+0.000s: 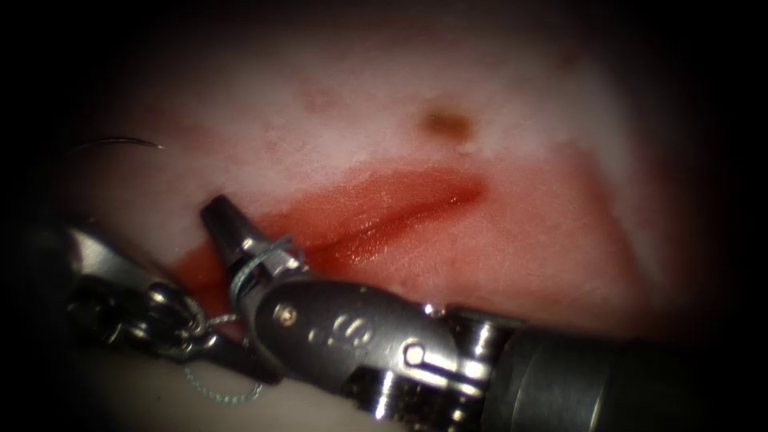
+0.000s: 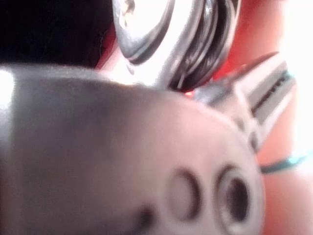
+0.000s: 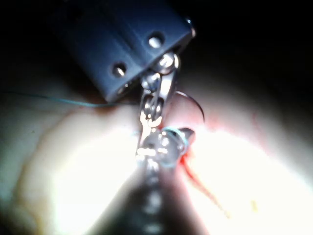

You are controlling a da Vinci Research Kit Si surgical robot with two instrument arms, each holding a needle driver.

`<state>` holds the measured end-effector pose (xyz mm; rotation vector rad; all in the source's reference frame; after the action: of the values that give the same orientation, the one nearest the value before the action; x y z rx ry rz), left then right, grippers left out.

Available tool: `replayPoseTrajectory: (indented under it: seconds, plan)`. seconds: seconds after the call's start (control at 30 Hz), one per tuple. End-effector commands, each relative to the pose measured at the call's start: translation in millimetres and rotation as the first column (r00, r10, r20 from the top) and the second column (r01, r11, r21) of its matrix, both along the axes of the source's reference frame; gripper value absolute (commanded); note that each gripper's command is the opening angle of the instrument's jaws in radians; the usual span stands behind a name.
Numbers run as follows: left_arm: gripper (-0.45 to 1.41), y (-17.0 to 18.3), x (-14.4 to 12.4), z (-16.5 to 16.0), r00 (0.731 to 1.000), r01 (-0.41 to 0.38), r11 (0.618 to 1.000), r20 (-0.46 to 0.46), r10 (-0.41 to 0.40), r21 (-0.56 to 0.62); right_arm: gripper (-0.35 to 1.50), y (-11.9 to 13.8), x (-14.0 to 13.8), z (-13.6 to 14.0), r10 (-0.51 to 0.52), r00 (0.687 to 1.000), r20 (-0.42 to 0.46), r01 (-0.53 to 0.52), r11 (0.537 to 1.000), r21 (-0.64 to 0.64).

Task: Wound Closure
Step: Tail is too short, pull it back through.

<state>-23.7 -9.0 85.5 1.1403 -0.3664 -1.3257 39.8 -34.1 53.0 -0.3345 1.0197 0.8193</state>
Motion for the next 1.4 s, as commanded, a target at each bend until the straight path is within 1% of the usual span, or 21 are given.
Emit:
replayPoseTrajectory:
  seconds: [0.03,0.13,0.5,0.9,1.03,1.17,1.4]
  plan:
    - [-0.45,1.1,-0.3,-0.2,1.000,0.002,1.000,0.002,-0.002,-0.006,-0.35,0.7,1.2,-0.5,0.001,1.000,-0.005,-0.001,1.000,-0.002]
    - [-0.45,1.2,-0.3,-0.3,1.000,0.001,1.000,0.003,-0.001,-0.005,-0.35,0.8,1.1,-0.7,0.005,1.000,-0.009,-0.005,1.000,0.004]
    - [-0.45,1.2,0.1,-0.4,1.000,-0.003,1.000,0.003,0.003,-0.007,-0.35,1.7,0.9,-2.8,-0.019,0.999,-0.034,0.020,0.999,0.041]
    - [-0.45,1.1,0.1,-0.4,1.000,-0.007,1.000,0.002,0.007,-0.008,-0.35,1.3,1.0,-2.4,-0.035,0.999,-0.042,0.036,0.999,0.036]
    - [-0.45,1.3,0.5,-0.5,1.000,-0.008,1.000,-0.007,0.008,-0.016,-0.35,0.9,0.8,-2.6,-0.060,0.997,-0.057,0.062,0.997,0.038]
    - [-0.45,2.6,1.8,-1.0,0.998,-0.004,0.999,-0.059,0.001,-0.049,-0.35,0.2,-0.4,-3.0,-0.086,0.994,-0.073,0.089,0.995,0.040]
    - [-0.45,3.5,3.4,-1.1,0.994,-0.010,0.997,-0.109,0.001,-0.078,-0.35,-0.5,-1.5,-3.3,-0.115,0.989,-0.090,0.119,0.992,0.039]
